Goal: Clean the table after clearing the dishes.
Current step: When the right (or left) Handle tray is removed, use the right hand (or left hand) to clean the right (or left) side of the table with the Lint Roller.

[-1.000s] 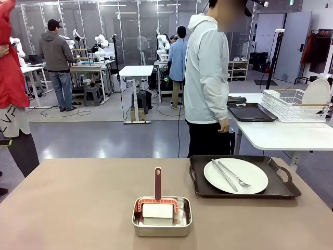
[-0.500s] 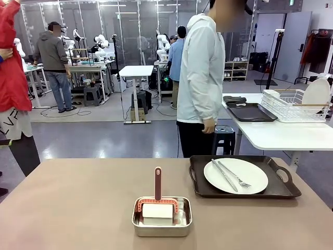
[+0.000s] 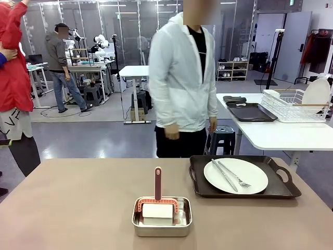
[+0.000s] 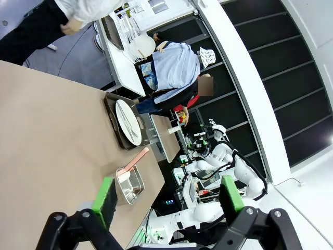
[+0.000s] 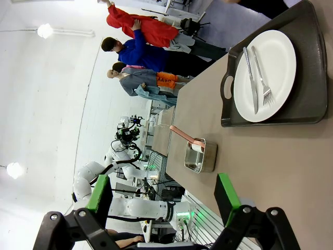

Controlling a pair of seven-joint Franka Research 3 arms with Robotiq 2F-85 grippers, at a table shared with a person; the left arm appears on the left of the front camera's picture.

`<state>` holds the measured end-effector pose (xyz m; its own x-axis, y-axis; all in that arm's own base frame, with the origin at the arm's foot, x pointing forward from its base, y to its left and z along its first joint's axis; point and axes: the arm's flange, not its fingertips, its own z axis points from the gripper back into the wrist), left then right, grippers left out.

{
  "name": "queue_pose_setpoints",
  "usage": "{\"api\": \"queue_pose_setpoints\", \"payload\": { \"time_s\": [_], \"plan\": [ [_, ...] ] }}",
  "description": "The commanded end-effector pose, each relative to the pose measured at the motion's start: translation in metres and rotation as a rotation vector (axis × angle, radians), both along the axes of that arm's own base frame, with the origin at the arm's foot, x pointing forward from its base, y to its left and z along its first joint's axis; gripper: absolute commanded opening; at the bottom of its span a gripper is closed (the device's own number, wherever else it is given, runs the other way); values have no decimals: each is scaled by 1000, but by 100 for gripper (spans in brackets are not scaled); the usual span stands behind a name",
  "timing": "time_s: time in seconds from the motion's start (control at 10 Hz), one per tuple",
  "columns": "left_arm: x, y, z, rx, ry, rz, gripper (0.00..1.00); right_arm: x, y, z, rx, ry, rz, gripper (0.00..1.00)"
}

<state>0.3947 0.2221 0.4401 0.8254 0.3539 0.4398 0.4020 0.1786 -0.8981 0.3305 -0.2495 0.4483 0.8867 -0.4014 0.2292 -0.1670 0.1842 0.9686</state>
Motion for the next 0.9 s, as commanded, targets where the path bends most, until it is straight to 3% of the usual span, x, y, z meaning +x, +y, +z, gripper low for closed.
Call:
{"api": "queue_pose_setpoints", "payload": {
  "time_s": [0.0,0.8],
  "plan": [
    [-5,-1,2,0,-1,-1,100,-2,0,3,1,-8,3,100],
    [-5,-1,2,0,-1,-1,100,-2,0,3,1,-8,3,100]
  ]
}}
